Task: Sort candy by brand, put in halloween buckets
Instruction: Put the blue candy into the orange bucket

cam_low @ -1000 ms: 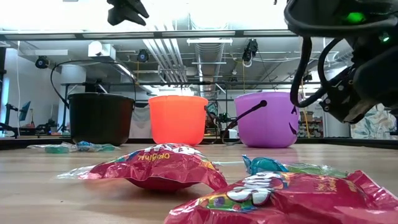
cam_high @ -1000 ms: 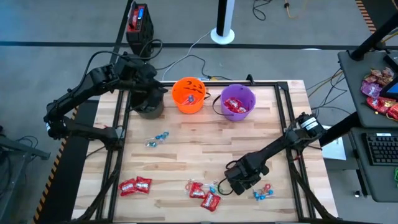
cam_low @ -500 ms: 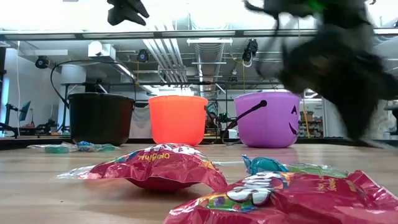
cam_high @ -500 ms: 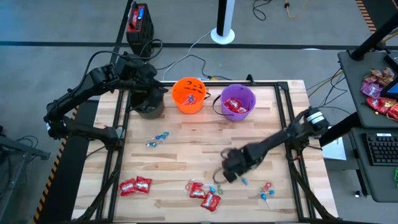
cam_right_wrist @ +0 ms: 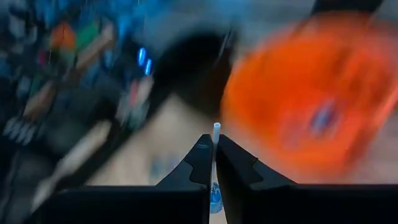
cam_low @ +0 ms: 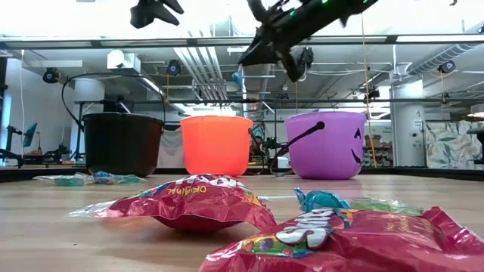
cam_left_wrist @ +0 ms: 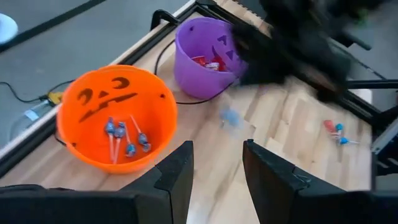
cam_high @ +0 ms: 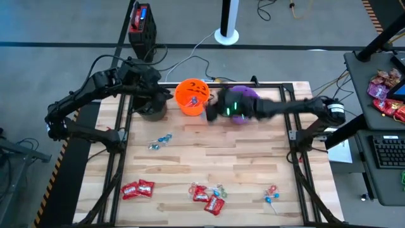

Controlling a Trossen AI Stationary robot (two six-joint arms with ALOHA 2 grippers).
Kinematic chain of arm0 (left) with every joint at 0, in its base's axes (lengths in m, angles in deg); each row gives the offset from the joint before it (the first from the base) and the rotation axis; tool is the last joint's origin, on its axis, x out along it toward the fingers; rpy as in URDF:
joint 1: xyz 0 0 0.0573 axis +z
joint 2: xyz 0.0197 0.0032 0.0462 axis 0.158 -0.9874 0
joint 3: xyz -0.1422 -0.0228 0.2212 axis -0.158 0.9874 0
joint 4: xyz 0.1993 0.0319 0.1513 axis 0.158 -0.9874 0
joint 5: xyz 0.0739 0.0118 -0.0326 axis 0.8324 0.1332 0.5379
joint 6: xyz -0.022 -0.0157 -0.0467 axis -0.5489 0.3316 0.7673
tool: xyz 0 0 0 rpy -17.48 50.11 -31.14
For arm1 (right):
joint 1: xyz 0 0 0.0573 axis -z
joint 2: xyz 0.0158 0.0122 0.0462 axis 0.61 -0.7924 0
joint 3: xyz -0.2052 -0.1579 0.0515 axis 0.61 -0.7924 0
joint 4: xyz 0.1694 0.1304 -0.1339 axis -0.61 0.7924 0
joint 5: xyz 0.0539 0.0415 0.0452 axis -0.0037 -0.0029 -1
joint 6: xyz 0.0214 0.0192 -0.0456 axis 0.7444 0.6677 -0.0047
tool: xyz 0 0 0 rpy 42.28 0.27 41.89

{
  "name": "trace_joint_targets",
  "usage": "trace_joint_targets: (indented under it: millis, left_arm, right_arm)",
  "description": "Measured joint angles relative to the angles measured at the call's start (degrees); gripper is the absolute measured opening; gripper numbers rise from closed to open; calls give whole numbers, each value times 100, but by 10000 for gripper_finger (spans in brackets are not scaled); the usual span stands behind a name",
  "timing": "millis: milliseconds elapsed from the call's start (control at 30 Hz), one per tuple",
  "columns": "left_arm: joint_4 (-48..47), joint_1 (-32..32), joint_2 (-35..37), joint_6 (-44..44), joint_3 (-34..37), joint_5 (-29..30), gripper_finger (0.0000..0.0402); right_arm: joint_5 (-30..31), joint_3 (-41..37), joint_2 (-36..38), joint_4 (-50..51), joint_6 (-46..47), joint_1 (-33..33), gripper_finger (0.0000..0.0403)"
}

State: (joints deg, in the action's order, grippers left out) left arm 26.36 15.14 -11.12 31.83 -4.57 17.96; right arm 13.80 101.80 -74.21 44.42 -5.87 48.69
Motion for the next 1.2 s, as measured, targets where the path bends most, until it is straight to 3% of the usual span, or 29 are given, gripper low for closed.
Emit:
trace_joint_targets:
  millis: [233,533,733,1200]
  left_arm:
    - [19,-385,0,537,0,194,123]
    - [19,-753,24,1034,0,608,123]
    - [19,-846,28,1206,0,612,123]
    - [17,-920,28,1220,0,758,123]
  right_arm:
    - [-426,1139,-909,-278,-1388,1021,9]
    - [-488,2702,-2144,677,-2295,1262,9]
    - [-503,2733,-2471,484,-2839,1251,9]
    - [-518,2641,-2615,286,-2975,1245,9]
